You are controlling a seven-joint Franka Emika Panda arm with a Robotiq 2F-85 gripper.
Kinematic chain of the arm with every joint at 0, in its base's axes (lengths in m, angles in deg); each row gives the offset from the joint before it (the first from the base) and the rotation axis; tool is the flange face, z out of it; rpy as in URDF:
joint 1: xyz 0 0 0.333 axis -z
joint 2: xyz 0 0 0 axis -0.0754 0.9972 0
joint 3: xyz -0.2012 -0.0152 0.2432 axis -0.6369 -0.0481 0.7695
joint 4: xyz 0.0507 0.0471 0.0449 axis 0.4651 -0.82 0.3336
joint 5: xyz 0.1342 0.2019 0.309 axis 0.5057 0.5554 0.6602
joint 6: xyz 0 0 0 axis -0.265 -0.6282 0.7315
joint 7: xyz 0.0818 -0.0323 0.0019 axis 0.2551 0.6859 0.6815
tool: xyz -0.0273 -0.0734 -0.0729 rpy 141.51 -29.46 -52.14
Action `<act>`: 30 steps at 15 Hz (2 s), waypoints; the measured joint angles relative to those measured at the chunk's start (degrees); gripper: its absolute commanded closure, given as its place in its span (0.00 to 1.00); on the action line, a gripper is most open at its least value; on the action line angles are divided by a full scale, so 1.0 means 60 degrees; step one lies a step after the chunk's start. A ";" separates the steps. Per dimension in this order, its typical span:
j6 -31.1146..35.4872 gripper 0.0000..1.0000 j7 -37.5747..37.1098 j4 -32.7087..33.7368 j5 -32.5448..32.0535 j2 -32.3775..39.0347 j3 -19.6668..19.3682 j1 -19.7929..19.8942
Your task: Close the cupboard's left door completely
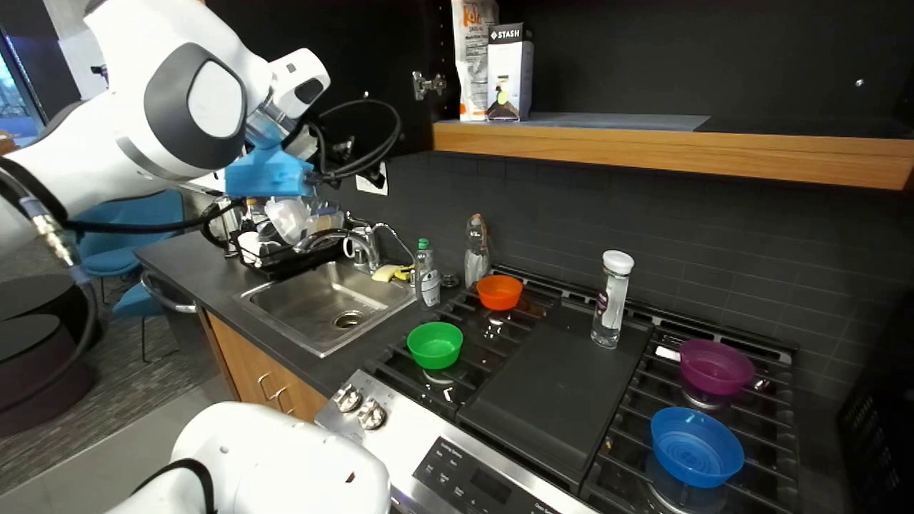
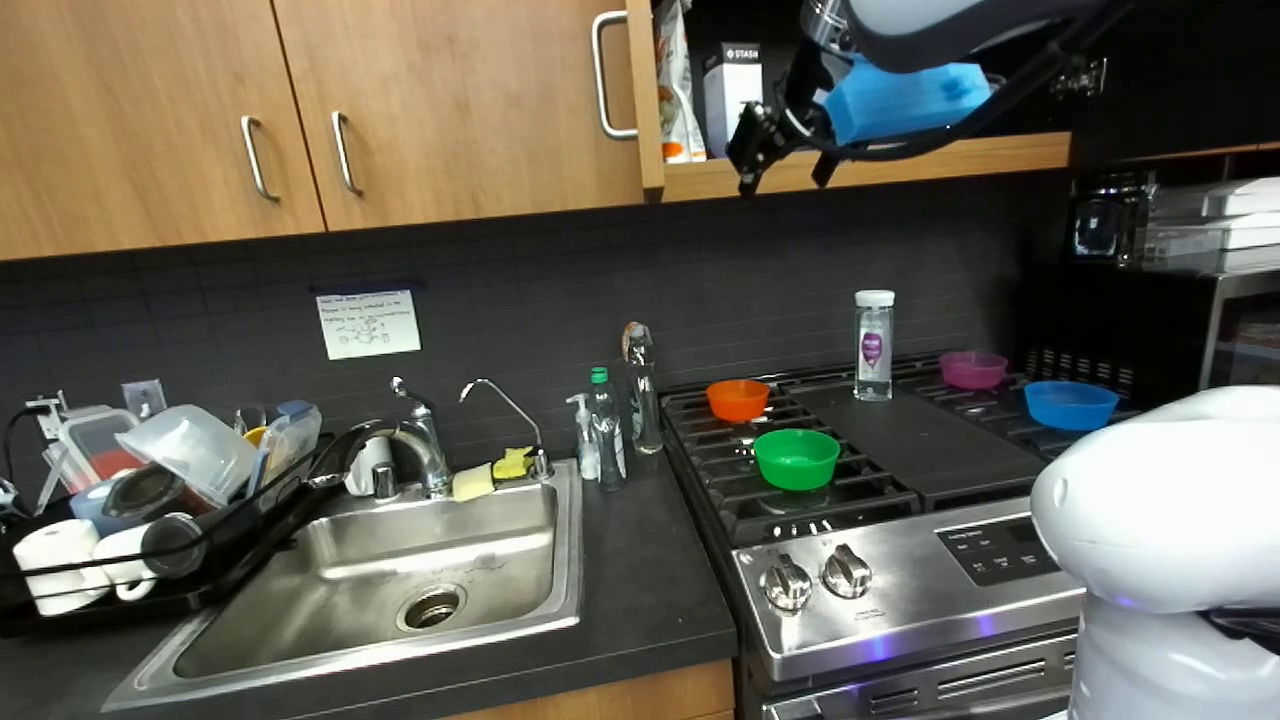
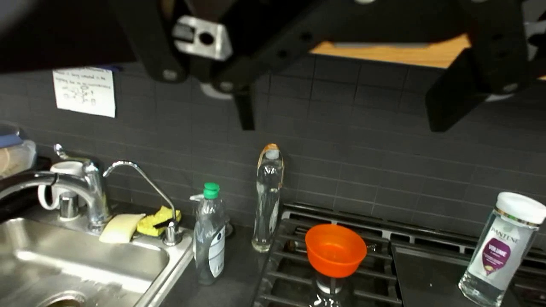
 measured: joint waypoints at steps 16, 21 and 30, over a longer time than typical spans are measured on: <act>0.1928 0.00 -0.0409 0.0669 0.0828 -0.0243 -0.0116 -0.0189; 0.0340 0.00 -0.0058 0.1313 0.1108 -0.0541 -0.0637 -0.0897; -0.2503 0.00 0.1140 0.2253 0.2311 -0.0990 -0.0729 -0.1598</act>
